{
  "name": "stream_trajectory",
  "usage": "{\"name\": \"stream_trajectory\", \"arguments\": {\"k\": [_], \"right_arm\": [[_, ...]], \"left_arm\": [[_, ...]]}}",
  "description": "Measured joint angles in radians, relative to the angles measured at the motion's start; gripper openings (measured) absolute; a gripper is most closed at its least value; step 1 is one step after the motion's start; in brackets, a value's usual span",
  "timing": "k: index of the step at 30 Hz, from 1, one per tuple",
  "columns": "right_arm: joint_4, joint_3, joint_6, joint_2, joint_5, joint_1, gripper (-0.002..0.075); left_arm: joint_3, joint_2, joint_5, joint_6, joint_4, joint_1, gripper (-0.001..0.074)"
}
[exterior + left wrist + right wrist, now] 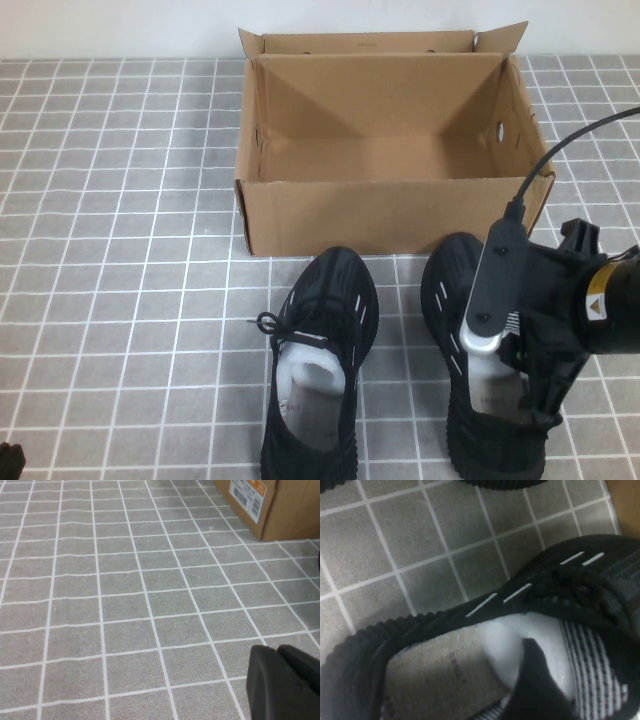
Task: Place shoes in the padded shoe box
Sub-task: Pick up the shoe from the table
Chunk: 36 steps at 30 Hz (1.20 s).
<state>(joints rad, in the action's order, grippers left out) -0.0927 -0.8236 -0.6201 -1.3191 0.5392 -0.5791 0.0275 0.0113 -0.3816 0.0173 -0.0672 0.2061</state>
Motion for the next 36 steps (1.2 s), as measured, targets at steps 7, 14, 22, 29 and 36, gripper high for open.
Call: {"name": "stream_trajectory", "arguments": {"k": [7,14,22,29,36], "right_arm": [[-0.005,-0.061,0.0,0.041,0.067,-0.001,0.0375],[-0.036,-0.067,0.0,0.001,0.043,-0.002,0.0375],[-0.044,-0.067,-0.002,-0.109,0.034,-0.002,0.037],[-0.048,-0.076,-0.002,-0.125,0.057,-0.005,0.0071],[-0.048,-0.16,0.014,-0.125,0.171,-0.005,0.002]], "left_arm": [[0.0,0.0,0.0,0.0,0.0,0.0,-0.0004],[0.0,0.0,0.0,0.0,0.0,0.0,-0.0004],[0.0,0.0,0.0,0.0,0.0,0.0,-0.0004],[0.0,0.0,0.0,0.0,0.0,0.0,-0.0004],[0.0,0.0,0.0,0.0,0.0,0.0,-0.0004]]}}
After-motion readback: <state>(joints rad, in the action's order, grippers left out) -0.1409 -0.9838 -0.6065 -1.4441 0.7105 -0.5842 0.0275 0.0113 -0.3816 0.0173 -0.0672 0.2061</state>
